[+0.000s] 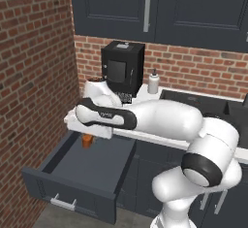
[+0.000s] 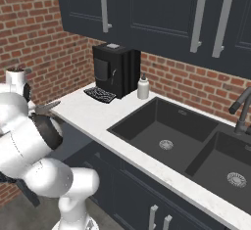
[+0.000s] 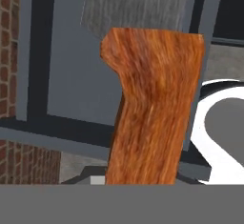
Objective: Pick up the knife from the drawer and place it on the cutting board. Then place the meat from the plate to the cutting board.
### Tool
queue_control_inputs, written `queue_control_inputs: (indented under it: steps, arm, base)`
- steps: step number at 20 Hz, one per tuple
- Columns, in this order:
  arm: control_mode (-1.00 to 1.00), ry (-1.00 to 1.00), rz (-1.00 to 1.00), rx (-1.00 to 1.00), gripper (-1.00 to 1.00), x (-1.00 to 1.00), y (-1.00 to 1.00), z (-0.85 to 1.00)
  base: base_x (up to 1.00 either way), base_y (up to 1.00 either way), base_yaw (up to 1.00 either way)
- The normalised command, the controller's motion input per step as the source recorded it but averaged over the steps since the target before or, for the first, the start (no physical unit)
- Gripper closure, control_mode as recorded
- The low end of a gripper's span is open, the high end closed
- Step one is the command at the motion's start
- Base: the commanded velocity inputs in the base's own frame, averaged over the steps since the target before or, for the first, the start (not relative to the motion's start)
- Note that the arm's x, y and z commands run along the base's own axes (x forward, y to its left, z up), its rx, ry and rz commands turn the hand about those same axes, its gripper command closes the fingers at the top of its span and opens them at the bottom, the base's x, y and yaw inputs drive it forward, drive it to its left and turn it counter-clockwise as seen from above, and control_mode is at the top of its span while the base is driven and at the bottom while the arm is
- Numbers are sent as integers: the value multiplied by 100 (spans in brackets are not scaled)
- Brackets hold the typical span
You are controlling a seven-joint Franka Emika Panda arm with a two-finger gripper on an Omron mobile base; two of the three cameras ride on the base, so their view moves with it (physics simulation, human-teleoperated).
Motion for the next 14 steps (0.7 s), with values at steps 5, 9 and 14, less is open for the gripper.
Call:
queue_control_inputs:
  steps: [5,9,14]
  arm:
    - [-100,-8,18,0,100,-67,-99,100]
    - [-100,0,15,9,100,-16,-93,87]
    - [-100,0,14,21,100,-1,-86,34]
  base:
    - [0,0,0]
    - [0,0,0]
    - [0,0,0]
